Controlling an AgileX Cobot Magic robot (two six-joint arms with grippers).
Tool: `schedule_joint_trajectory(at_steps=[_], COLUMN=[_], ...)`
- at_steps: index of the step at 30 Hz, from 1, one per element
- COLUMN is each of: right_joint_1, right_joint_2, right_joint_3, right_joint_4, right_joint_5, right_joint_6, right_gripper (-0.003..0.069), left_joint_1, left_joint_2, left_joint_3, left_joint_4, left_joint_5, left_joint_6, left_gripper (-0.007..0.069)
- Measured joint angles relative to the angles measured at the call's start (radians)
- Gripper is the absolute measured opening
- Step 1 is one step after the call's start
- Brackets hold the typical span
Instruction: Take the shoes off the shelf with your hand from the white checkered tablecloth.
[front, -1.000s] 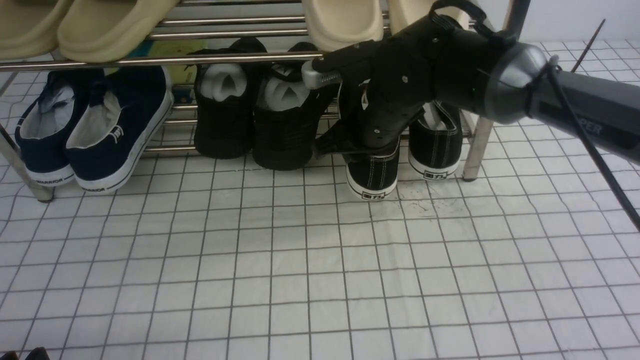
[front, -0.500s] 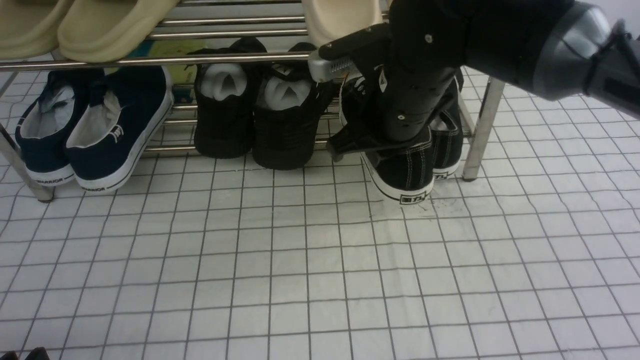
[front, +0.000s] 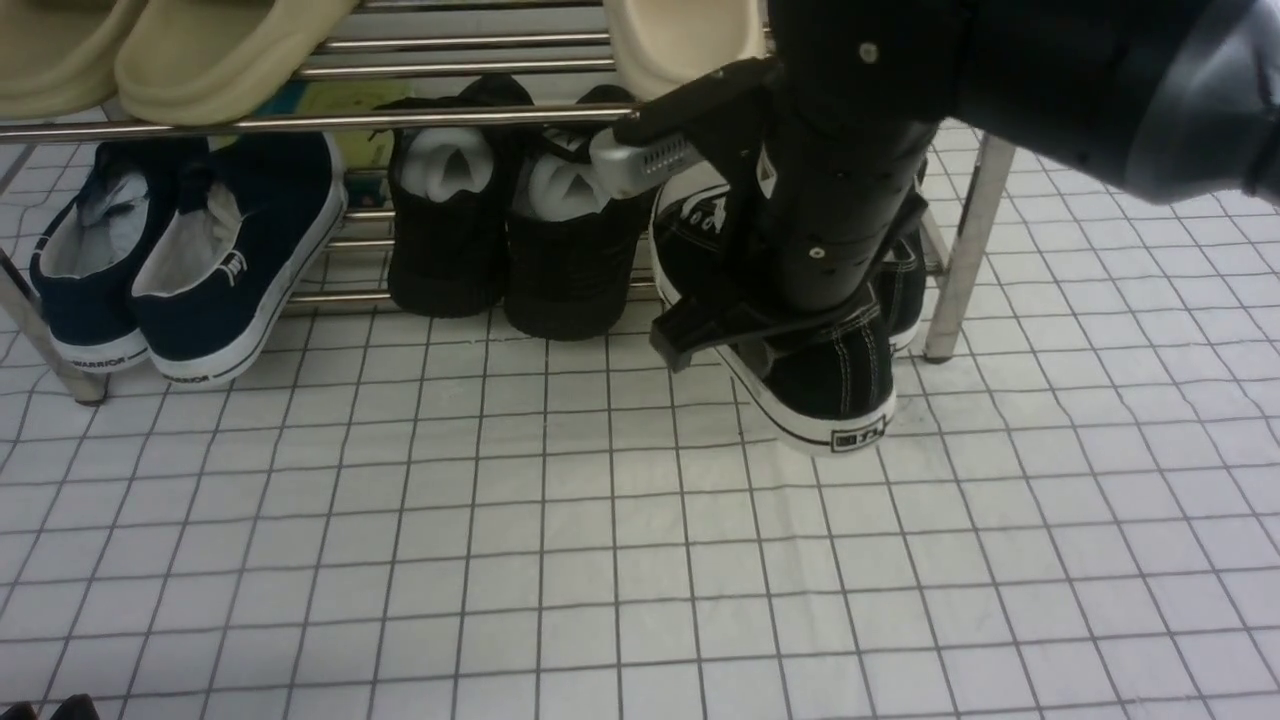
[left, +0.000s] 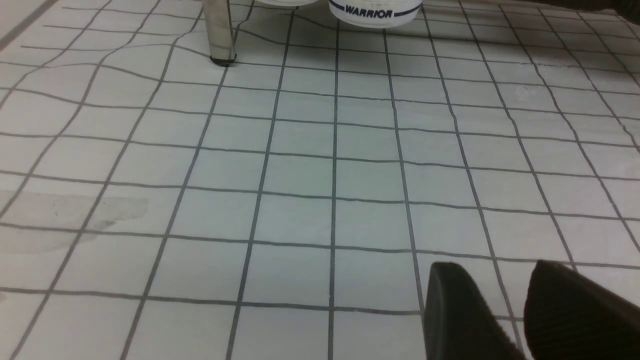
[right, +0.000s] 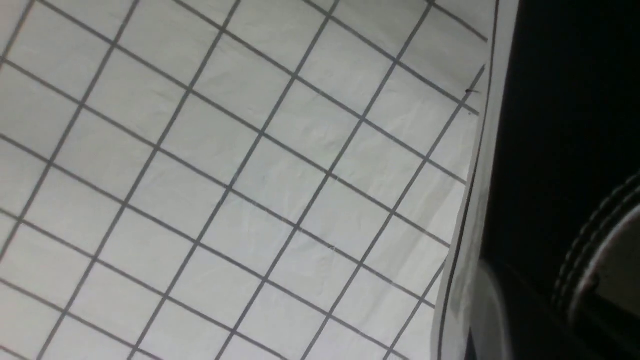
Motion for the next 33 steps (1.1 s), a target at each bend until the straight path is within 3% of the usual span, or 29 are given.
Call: schedule_joint_trajectory(at_steps=[12,17,25,33], right_joint_1=[0.124,0.177,0.177,0.105], right_joint_2=[-0.241,-0.247,-0.192,-0.132], right_joint_3=[0.359,0.483,0.526,0.526], right_joint_4=[0.048,0.059,-0.035,-0.105], right_joint_5=[-0.014,-0.121,-0.357,-0.440], right_joint_6=[0.138,0.209,0.353,0.486], right_gripper=[0.0005,0.0006,0.0010,0.0013], left_joint_1=[0.000,0.000,0.000,0.000], left_joint_2=[0.000,0.000,0.000,0.000], left_joint_3=[0.000,0.000,0.000,0.000], left_joint_4=[0.000,0.000,0.000,0.000], left_joint_5=[0.000,0.000,0.000,0.000], left_joint_6=[0.000,0.000,0.000,0.000], left_gripper=[0.0239,0.0239,0.0239,0.0239])
